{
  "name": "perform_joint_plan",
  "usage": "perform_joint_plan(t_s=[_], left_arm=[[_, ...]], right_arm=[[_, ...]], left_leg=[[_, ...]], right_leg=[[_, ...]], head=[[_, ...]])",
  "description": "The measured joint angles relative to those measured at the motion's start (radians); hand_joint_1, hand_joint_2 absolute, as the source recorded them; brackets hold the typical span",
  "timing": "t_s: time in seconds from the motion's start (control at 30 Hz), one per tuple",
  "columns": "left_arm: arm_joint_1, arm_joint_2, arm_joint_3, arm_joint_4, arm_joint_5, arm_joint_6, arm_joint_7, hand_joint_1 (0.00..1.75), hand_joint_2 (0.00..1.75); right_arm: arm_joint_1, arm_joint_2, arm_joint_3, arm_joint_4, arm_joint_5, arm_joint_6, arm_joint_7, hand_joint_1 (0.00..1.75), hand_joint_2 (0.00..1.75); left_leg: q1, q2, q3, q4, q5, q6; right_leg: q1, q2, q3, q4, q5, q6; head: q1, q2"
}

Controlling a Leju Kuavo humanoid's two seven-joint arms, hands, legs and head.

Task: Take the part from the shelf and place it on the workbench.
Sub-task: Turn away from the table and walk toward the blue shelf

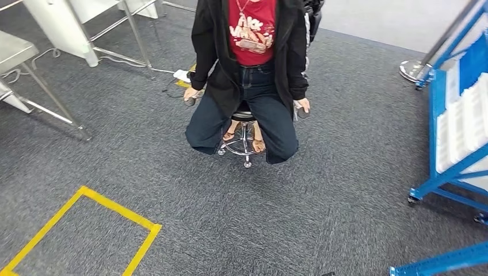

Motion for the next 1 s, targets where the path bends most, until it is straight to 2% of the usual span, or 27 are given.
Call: perform_joint_plan(t_s=[0.07, 0.1, 0.13, 0.17, 0.2, 0.23, 0.3, 0.37, 0.4, 0.43, 0.47, 0.5, 0.53, 0.57, 0.6, 0.63, 0.67, 0.7, 0.73, 0.77, 0.8, 0.83, 0.87, 0.9, 0.93, 0.97, 1.0], left_arm=[[0.000, -0.001, 0.000, 0.001, 0.000, -0.003, -0.004, 0.00, 0.00], [0.000, -0.001, 0.000, 0.002, 0.000, -0.005, -0.006, 0.00, 0.00], [0.000, -0.001, 0.000, 0.002, 0.000, -0.005, -0.008, 0.00, 0.00], [-0.001, -0.001, 0.000, 0.002, 0.000, -0.006, -0.009, 0.00, 0.00], [-0.001, -0.001, 0.001, 0.002, 0.000, -0.006, -0.011, 0.00, 0.00], [-0.001, -0.001, 0.001, 0.002, 0.000, -0.007, -0.012, 0.00, 0.00], [0.000, -0.001, 0.001, 0.002, 0.000, -0.008, -0.014, 0.00, 0.00], [0.001, 0.000, 0.002, 0.002, 0.000, -0.013, -0.015, 0.00, 0.00], [0.001, 0.000, 0.003, 0.002, 0.000, -0.015, -0.016, 0.00, 0.00], [0.000, 0.000, 0.004, 0.002, 0.000, -0.018, -0.017, 0.00, 0.00], [0.000, 0.000, 0.004, 0.002, -0.001, -0.019, -0.017, 0.00, 0.00], [-0.001, -0.001, 0.004, 0.002, -0.001, -0.020, -0.018, 0.00, 0.00], [-0.002, -0.001, 0.005, 0.002, -0.001, -0.021, -0.018, 0.00, 0.00], [-0.002, -0.001, 0.005, 0.002, -0.002, -0.021, -0.018, 0.00, 0.00], [-0.003, -0.001, 0.005, 0.002, -0.002, -0.021, -0.019, 0.00, 0.00], [-0.004, -0.001, 0.006, 0.002, -0.002, -0.022, -0.019, 0.00, 0.00], [-0.006, -0.002, 0.006, 0.002, -0.002, -0.022, -0.019, 0.00, 0.00], [-0.008, -0.002, 0.006, 0.002, -0.002, -0.023, -0.020, 0.00, 0.00], [-0.009, -0.002, 0.006, 0.002, -0.003, -0.025, -0.020, 0.00, 0.00], [-0.009, -0.001, 0.006, 0.002, -0.003, -0.027, -0.020, 0.00, 0.00], [-0.007, -0.001, 0.007, 0.002, -0.004, -0.030, -0.020, 0.00, 0.00], [-0.005, -0.001, 0.008, 0.002, -0.004, -0.032, -0.020, 0.00, 0.00], [-0.004, -0.001, 0.008, 0.003, -0.005, -0.034, -0.020, 0.00, 0.00], [-0.003, -0.001, 0.009, 0.003, -0.005, -0.036, -0.020, 0.00, 0.00], [-0.002, -0.001, 0.009, 0.003, -0.005, -0.037, -0.020, 0.00, 0.00], [-0.002, -0.001, 0.010, 0.003, -0.005, -0.039, -0.020, 0.00, 0.00], [-0.002, -0.001, 0.010, 0.004, -0.005, -0.040, -0.020, 0.00, 0.00]], right_arm=[[-0.004, 0.000, 0.000, 0.000, -0.003, 0.000, -0.004, 0.00, 0.00], [-0.004, 0.000, 0.000, 0.000, -0.004, 0.000, -0.006, 0.00, 0.00], [-0.003, 0.000, -0.001, 0.000, -0.005, 0.000, -0.007, 0.00, 0.00], [-0.001, 0.000, -0.001, 0.000, -0.005, 0.000, -0.008, 0.00, 0.00], [0.001, 0.000, -0.001, 0.000, -0.005, 0.000, -0.008, 0.00, 0.00], [0.001, 0.002, -0.001, 0.000, -0.005, 0.000, -0.008, 0.00, 0.00], [-0.006, 0.004, -0.001, 0.000, -0.003, 0.000, -0.006, 0.00, 0.00], [-0.010, 0.004, -0.001, 0.000, -0.001, 0.002, -0.002, 0.00, 0.00], [-0.010, 0.004, -0.002, 0.000, -0.002, 0.003, 0.000, 0.00, 0.00], [-0.008, 0.004, -0.002, 0.000, -0.003, 0.003, 0.001, 0.00, 0.00], [-0.006, 0.003, -0.002, 0.000, -0.004, 0.003, 0.001, 0.00, 0.00], [-0.006, 0.003, -0.003, 0.000, -0.006, 0.003, 0.001, 0.00, 0.00], [-0.008, 0.003, -0.003, 0.000, -0.006, 0.003, 0.000, 0.00, 0.00], [-0.009, 0.003, -0.004, 0.000, -0.006, 0.003, 0.000, 0.00, 0.00], [-0.010, 0.003, -0.004, 0.000, -0.006, 0.003, -0.001, 0.00, 0.00], [-0.009, 0.002, -0.005, 0.000, -0.007, 0.003, -0.001, 0.00, 0.00], [-0.007, 0.001, -0.006, 0.000, -0.007, 0.003, -0.002, 0.00, 0.00], [-0.005, 0.001, -0.008, 0.000, -0.007, 0.003, -0.003, 0.00, 0.00], [-0.004, 0.001, -0.009, 0.000, -0.007, 0.003, -0.004, 0.00, 0.00], [-0.005, 0.002, -0.010, 0.000, -0.006, 0.003, -0.004, 0.00, 0.00], [-0.007, 0.003, -0.010, 0.000, -0.004, 0.004, -0.004, 0.00, 0.00], [-0.010, 0.003, -0.010, 0.000, -0.001, 0.004, -0.002, 0.00, 0.00], [-0.012, 0.003, -0.010, 0.000, 0.002, 0.005, 0.000, 0.00, 0.00], [-0.012, 0.003, -0.010, 0.000, 0.005, 0.006, 0.004, 0.00, 0.00], [-0.013, 0.003, -0.010, 0.000, 0.008, 0.006, 0.008, 0.00, 0.00], [-0.013, 0.003, -0.010, 0.000, 0.010, 0.007, 0.011, 0.00, 0.00], [-0.014, 0.002, -0.011, 0.000, 0.011, 0.007, 0.013, 0.00, 0.00]], left_leg=[[0.006, -0.047, 0.033, -0.080, 0.023, -0.003], [0.003, -0.057, 0.034, -0.089, 0.019, 0.001], [-0.002, -0.047, 0.031, -0.091, 0.020, 0.009], [-0.006, -0.032, 0.030, -0.093, 0.025, 0.020], [-0.009, -0.018, 0.029, -0.097, 0.031, 0.031], [-0.011, -0.002, 0.028, -0.101, 0.036, 0.041], [-0.018, 0.032, 0.023, -0.105, 0.042, 0.053], [-0.026, 0.066, 0.017, -0.105, 0.044, 0.058], [-0.029, 0.081, 0.015, -0.105, 0.044, 0.059], [-0.032, 0.094, 0.015, -0.105, 0.045, 0.060], [-0.034, 0.105, 0.015, -0.105, 0.045, 0.060], [-0.035, 0.116, 0.017, -0.105, 0.045, 0.059], [-0.038, 0.126, 0.018, -0.105, 0.044, 0.057], [-0.040, 0.134, 0.020, -0.105, 0.043, 0.054], [-0.042, 0.141, 0.023, -0.105, 0.042, 0.049], [-0.043, 0.148, 0.025, -0.106, 0.042, 0.045], [-0.042, 0.152, 0.028, -0.107, 0.041, 0.039], [-0.040, 0.144, 0.028, -0.104, 0.037, 0.033], [-0.037, 0.122, 0.022, -0.087, 0.022, 0.028], [-0.035, 0.095, 0.006, -0.050, -0.004, 0.023], [-0.032, 0.067, -0.018, 0.005, -0.039, 0.019], [-0.029, 0.049, -0.049, 0.074, -0.076, 0.017], [-0.027, 0.042, -0.077, 0.132, -0.100, 0.014], [-0.025, 0.040, -0.094, 0.167, -0.107, 0.011], [-0.020, 0.039, -0.096, 0.167, -0.092, 0.008], [-0.014, 0.036, -0.078, 0.127, -0.058, 0.004], [-0.006, 0.023, -0.050, 0.064, -0.018, -0.001]], right_leg=[[0.004, 0.025, -0.017, 0.013, 0.002, 0.014], [0.006, 0.037, -0.027, 0.015, 0.005, 0.025], [0.006, 0.050, -0.037, 0.013, 0.011, 0.035], [0.005, 0.052, -0.044, 0.012, 0.016, 0.044], [0.005, 0.037, -0.054, 0.021, 0.013, 0.047], [0.006, 0.012, -0.071, 0.048, -0.001, 0.046], [0.009, -0.046, -0.129, 0.166, -0.058, 0.034], [0.010, -0.062, -0.185, 0.298, -0.109, 0.031], [0.011, -0.064, -0.190, 0.323, -0.117, 0.035], [0.012, -0.066, -0.167, 0.300, -0.108, 0.040], [0.013, -0.075, -0.122, 0.234, -0.089, 0.044], [0.015, -0.093, -0.069, 0.150, -0.070, 0.044], [0.022, -0.111, -0.024, 0.075, -0.052, 0.041], [0.028, -0.125, 0.004, 0.027, -0.041, 0.035], [0.033, -0.130, 0.012, 0.008, -0.037, 0.027], [0.038, -0.124, 0.008, 0.007, -0.034, 0.021], [0.034, -0.115, 0.007, 0.004, -0.031, 0.014], [0.027, -0.107, 0.010, 0.000, -0.027, 0.008], [0.020, -0.099, 0.013, -0.004, -0.023, 0.001], [0.012, -0.090, 0.016, -0.008, -0.018, -0.006], [0.010, -0.081, 0.015, -0.009, -0.015, -0.010], [0.011, -0.070, 0.013, -0.009, -0.013, -0.014], [0.013, -0.060, 0.011, -0.008, -0.012, -0.016], [0.013, -0.048, 0.011, -0.008, -0.012, -0.017], [0.013, -0.036, 0.011, -0.006, -0.012, -0.016], [0.011, -0.022, 0.012, -0.003, -0.012, -0.015], [0.010, -0.008, 0.010, 0.002, -0.014, -0.012]], head=[[0.000, 0.000], [0.000, 0.000], [0.001, 0.000], [0.002, 0.000], [0.003, 0.000], [0.006, 0.000], [0.011, 0.000], [0.012, 0.000], [0.012, 0.000], [0.012, 0.000], [0.012, 0.000], [0.012, 0.000], [0.012, 0.000], [0.011, 0.000], [0.010, 0.000], [0.009, 0.000], [0.009, 0.000], [0.008, 0.000], [0.007, 0.000], [0.005, 0.000], [0.003, 0.000], [0.002, 0.000], [0.002, 0.000], [0.002, 0.000], [0.001, 0.000], [0.001, 0.000], [0.001, 0.000]])
